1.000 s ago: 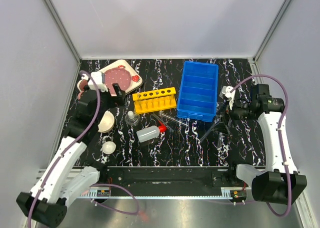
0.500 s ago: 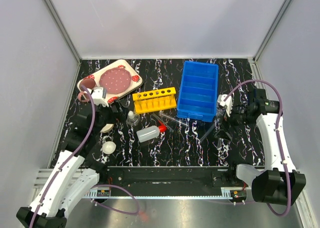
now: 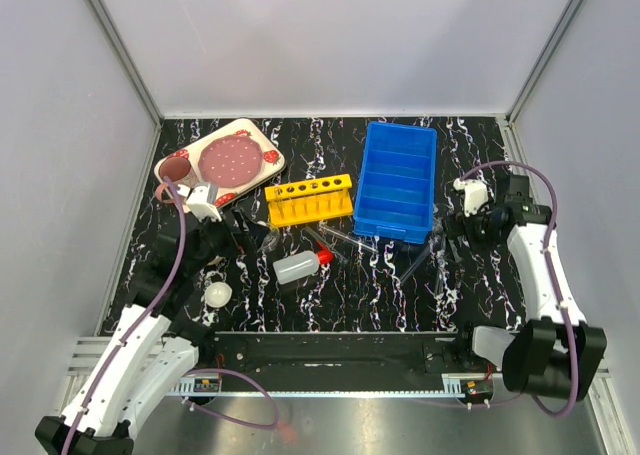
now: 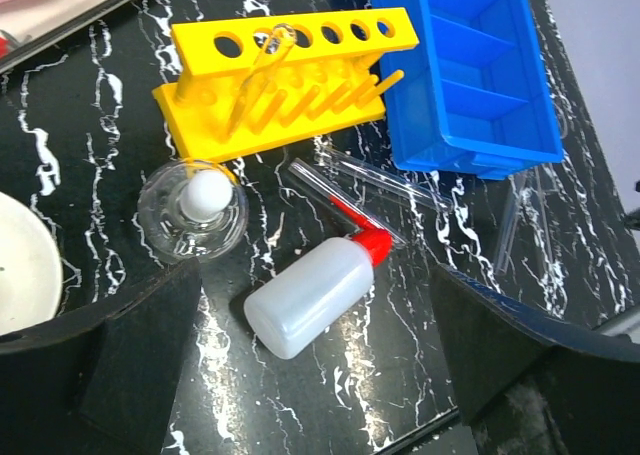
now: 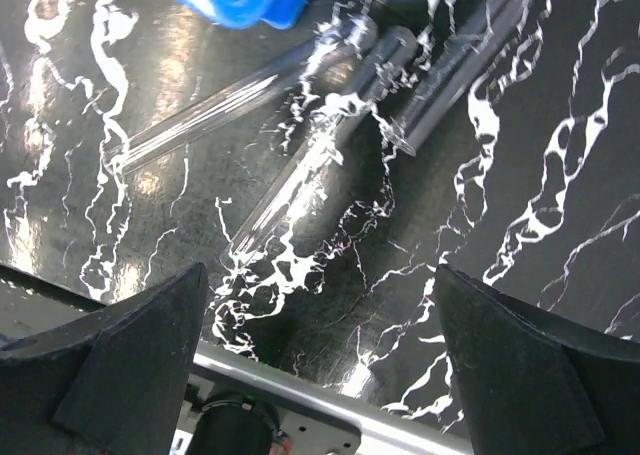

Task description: Organize the chemistry lab equipment

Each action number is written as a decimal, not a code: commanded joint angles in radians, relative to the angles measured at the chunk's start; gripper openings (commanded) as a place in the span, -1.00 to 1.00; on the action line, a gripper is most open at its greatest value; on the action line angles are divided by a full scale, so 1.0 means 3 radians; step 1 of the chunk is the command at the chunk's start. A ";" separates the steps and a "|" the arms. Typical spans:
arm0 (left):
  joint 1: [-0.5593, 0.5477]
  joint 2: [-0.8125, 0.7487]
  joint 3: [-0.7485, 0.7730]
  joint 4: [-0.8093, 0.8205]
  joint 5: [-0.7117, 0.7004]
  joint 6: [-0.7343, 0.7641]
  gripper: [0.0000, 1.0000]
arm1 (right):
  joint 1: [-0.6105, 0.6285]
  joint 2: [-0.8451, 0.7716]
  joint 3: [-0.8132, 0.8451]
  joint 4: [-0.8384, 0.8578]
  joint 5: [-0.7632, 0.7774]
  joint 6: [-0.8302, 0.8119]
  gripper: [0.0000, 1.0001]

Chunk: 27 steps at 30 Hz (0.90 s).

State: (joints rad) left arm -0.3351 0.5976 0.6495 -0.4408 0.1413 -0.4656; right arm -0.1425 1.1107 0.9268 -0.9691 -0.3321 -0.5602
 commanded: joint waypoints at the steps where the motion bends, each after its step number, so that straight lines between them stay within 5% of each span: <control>1: 0.0013 0.0013 0.0039 0.0232 0.0362 -0.0115 0.98 | -0.0082 0.0342 0.0376 0.0214 0.0351 0.0563 0.99; 6: 0.0018 -0.0090 0.0003 0.0242 0.0408 -0.0171 0.98 | -0.0205 0.0883 0.0781 0.0060 -0.0089 0.0977 0.96; 11: 0.0013 -0.0161 -0.0068 0.0288 0.0459 -0.0217 0.98 | -0.0450 0.1492 0.0930 -0.0062 -0.0458 0.1309 0.31; 14: 0.0018 -0.0207 -0.0068 0.0268 0.0470 -0.0227 0.98 | -0.0532 0.1733 0.0925 0.0054 -0.0397 0.1366 0.10; 27: 0.0013 -0.0386 -0.0038 0.0089 0.0449 -0.0182 0.98 | -0.0548 0.2387 0.0935 0.0403 -0.0146 0.1474 -0.01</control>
State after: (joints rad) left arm -0.3347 0.4988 0.6308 -0.4221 0.2546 -0.5247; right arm -0.3077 1.7775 1.1858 -0.8772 -0.4042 -0.1310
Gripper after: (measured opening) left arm 0.983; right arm 0.495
